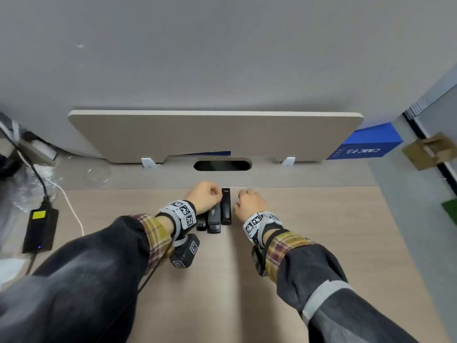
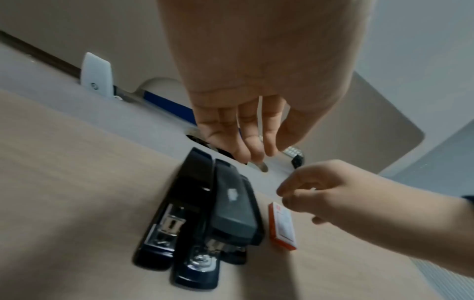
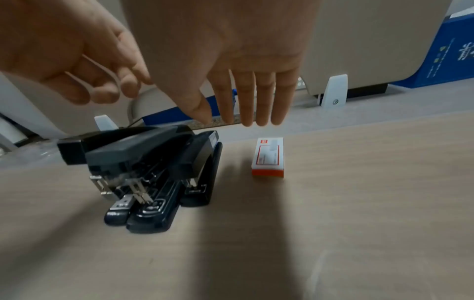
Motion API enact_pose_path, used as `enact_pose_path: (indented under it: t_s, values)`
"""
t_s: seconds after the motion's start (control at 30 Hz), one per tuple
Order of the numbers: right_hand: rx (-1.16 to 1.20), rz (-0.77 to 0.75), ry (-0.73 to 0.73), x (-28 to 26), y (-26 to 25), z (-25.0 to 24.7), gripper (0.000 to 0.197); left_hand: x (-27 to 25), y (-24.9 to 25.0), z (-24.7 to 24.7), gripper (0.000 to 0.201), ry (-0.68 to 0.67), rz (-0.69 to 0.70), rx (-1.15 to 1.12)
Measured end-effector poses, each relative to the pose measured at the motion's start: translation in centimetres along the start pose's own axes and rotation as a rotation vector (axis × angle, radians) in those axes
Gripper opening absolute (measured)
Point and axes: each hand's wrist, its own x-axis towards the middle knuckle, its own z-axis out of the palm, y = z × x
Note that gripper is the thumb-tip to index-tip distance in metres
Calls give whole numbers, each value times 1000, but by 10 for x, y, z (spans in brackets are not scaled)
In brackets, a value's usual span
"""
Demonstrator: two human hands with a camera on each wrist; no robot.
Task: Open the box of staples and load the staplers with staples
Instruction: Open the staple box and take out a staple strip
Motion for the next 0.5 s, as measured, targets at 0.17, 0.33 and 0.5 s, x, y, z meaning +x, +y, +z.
enact_pose_path:
  t_s: [0.17, 0.33, 0.5]
  values:
    - [-73, 69, 2, 6, 4, 26, 38, 8, -22, 0, 22, 44, -56, 31]
    - [-79, 175, -94, 22, 29, 44, 72, 10, -27, 12, 24, 41, -13, -5]
    - [12, 53, 24, 18, 42, 53, 39, 5, -31, 20, 24, 62, 52, 37]
